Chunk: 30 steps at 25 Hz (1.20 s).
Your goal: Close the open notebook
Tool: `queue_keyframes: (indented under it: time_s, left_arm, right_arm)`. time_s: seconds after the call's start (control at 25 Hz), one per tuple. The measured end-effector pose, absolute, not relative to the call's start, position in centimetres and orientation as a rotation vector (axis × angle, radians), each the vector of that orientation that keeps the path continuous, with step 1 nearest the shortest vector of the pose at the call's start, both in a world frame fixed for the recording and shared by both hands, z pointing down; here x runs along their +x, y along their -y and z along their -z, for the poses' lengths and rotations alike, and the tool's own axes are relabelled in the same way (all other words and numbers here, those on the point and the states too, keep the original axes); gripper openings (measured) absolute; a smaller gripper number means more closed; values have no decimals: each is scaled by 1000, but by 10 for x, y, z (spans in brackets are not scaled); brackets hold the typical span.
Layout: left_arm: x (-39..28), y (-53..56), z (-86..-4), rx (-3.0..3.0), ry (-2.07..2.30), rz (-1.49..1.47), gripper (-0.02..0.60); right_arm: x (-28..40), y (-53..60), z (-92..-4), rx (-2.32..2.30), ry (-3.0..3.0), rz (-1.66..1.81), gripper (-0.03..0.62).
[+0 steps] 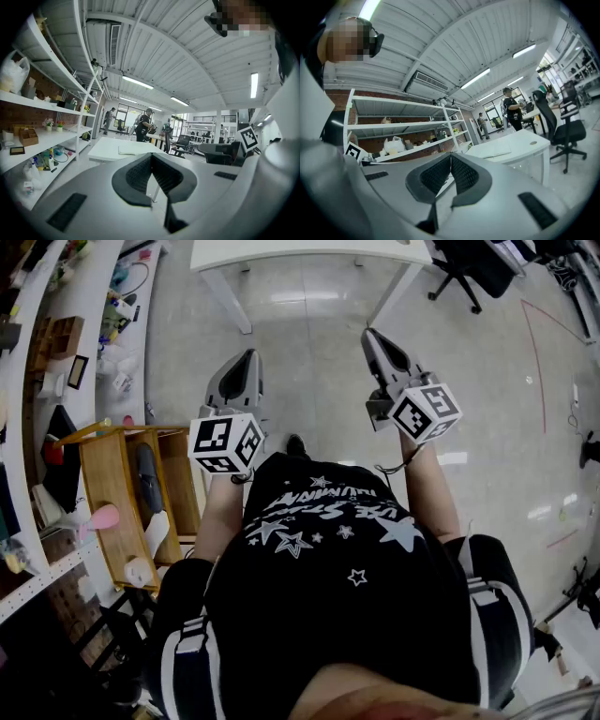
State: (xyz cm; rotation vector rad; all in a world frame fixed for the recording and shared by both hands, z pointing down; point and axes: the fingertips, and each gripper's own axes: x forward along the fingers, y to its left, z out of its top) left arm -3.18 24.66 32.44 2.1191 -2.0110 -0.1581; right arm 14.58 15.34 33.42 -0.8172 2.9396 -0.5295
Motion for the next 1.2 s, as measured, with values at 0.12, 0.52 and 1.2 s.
queue_keyframes:
  time_s: [0.12,0.52,1.2]
  left_arm:
    - [-60,-237,-327,2122,1988,178,12]
    - [-109,-210,-343,2143,1931,202,12]
    - [-157,-137,-340,2118,1987,220,12]
  right_arm:
    - [121,-142,-337,-860,-2924,537,9]
    - [88,-129,-357,-986,-2960,512,9]
    - [14,-14,-375,-852,-3011,528,9]
